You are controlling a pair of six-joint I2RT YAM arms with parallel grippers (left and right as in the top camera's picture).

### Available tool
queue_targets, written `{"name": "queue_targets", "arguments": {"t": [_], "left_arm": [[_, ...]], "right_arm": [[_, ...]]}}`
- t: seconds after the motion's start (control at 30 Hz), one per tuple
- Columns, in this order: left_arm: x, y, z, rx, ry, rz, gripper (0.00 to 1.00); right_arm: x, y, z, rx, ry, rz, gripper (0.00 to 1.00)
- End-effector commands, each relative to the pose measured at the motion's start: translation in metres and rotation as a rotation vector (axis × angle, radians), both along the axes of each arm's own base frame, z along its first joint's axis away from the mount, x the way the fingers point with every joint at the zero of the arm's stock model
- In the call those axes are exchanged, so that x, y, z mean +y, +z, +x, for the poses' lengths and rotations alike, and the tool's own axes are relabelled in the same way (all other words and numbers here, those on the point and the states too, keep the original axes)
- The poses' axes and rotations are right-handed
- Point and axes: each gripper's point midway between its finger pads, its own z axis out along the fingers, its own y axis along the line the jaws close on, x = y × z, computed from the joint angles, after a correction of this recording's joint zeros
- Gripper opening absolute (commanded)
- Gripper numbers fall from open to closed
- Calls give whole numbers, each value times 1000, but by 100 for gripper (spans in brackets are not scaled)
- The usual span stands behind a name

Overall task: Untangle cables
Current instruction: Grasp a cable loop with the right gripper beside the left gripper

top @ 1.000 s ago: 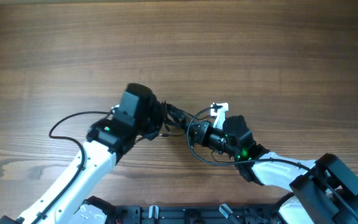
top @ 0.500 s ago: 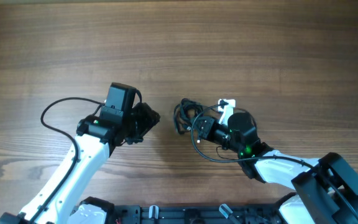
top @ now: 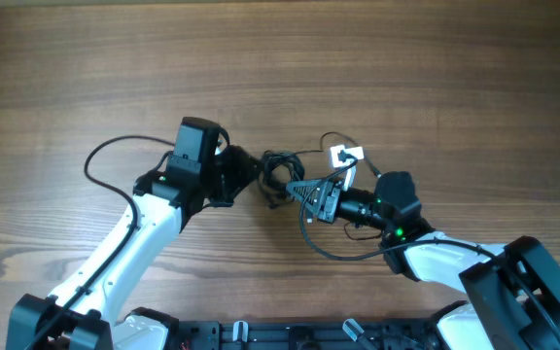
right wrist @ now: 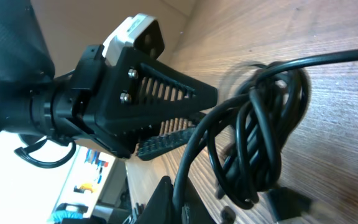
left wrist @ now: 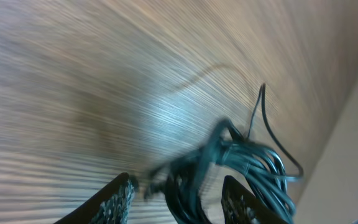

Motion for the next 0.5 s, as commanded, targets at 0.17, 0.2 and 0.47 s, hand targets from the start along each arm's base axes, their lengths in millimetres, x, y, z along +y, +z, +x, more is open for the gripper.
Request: {"name": "queue_targets", "arguments": {"t": [0.17,0.2,0.47], "left_arm": [[-31,8,-14,-34,-154,-28,51],[-33,8,-15,-34,-159,-28,51],[-24,-10,-27,1,-140,108,38]], "right_arm": [[9,15,-23,5,160,64,4],[9,15,-23,6,160,65,5],[9,15,-27,33,176,73,4]]}}
